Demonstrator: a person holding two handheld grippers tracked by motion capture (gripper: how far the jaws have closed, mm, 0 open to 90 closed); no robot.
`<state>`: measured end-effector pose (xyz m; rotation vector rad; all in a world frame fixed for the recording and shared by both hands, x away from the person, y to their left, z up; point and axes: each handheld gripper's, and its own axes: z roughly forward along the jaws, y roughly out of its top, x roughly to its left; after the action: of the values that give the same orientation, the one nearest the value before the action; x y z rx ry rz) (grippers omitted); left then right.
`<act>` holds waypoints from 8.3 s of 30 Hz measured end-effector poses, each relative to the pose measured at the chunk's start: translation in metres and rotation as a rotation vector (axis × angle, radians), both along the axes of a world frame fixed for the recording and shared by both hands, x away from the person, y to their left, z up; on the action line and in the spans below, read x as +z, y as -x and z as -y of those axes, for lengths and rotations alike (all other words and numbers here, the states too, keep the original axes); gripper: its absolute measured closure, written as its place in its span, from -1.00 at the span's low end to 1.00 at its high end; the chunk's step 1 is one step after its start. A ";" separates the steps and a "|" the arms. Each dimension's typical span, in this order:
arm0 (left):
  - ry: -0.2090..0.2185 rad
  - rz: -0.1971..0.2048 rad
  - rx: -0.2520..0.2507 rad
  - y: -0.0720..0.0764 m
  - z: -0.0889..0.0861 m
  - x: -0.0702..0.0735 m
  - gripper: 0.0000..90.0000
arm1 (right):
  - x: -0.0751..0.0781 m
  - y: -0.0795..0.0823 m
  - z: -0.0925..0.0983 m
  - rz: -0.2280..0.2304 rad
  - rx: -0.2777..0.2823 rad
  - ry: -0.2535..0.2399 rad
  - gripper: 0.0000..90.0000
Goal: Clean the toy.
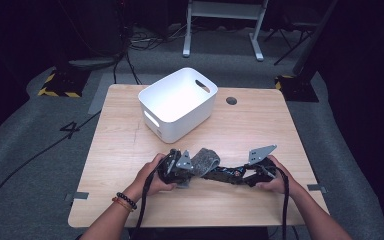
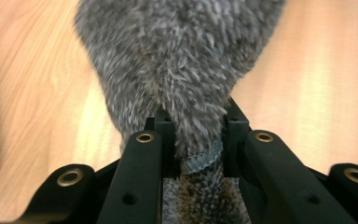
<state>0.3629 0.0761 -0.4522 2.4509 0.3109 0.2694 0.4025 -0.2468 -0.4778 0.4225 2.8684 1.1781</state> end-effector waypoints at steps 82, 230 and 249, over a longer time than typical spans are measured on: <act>-0.023 0.158 0.237 0.008 0.066 -0.030 0.37 | 0.000 0.001 -0.003 -0.007 -0.124 0.005 0.28; 0.349 0.113 0.186 -0.004 0.021 0.025 0.86 | 0.059 0.018 -0.066 0.227 0.042 -0.024 0.43; 0.115 -0.010 0.080 -0.009 0.043 -0.013 0.01 | 0.045 0.018 -0.031 0.219 -0.048 -0.230 0.44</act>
<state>0.3722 0.0331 -0.4651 2.3308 0.4185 0.2665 0.3843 -0.2160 -0.4324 0.3389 2.5360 1.4525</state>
